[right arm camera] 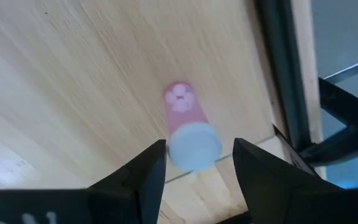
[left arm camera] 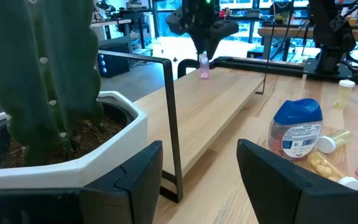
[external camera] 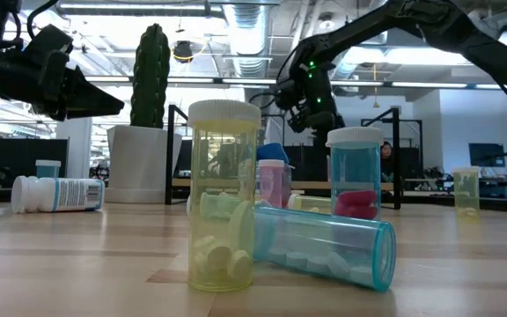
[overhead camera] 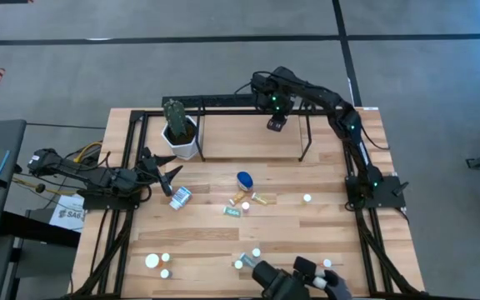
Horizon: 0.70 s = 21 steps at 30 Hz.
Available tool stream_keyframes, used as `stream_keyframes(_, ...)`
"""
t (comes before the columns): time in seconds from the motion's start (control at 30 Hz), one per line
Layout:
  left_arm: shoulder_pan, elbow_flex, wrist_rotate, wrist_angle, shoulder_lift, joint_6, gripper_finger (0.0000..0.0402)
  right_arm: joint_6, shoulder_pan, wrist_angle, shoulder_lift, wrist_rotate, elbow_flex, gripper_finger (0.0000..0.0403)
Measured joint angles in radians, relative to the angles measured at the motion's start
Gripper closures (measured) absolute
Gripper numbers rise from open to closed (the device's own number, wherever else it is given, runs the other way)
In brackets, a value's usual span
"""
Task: Pick and place medicine bottles onto shelf by color
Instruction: Put the pink pill bottle on the shelf, then put the yellow pill bottle on the shelf
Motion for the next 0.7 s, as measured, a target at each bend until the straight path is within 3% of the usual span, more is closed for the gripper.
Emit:
stream_keyframes(0.33,0.000,0.000,0.000,0.000,0.000,0.000,0.0206,0.144,0.036,0.000,-0.126,0.001,0.000,0.0189)
stream_keyframes(0.53,0.000,0.000,0.000,0.000,0.000,0.000,0.0206,0.495,0.061,0.001,-0.196,-0.007,0.000,0.0196)
stream_keyframes(0.7,0.000,0.000,0.000,0.000,0.000,0.000,0.0206,0.808,0.109,0.001,-0.218,-0.109,0.000,0.0200)
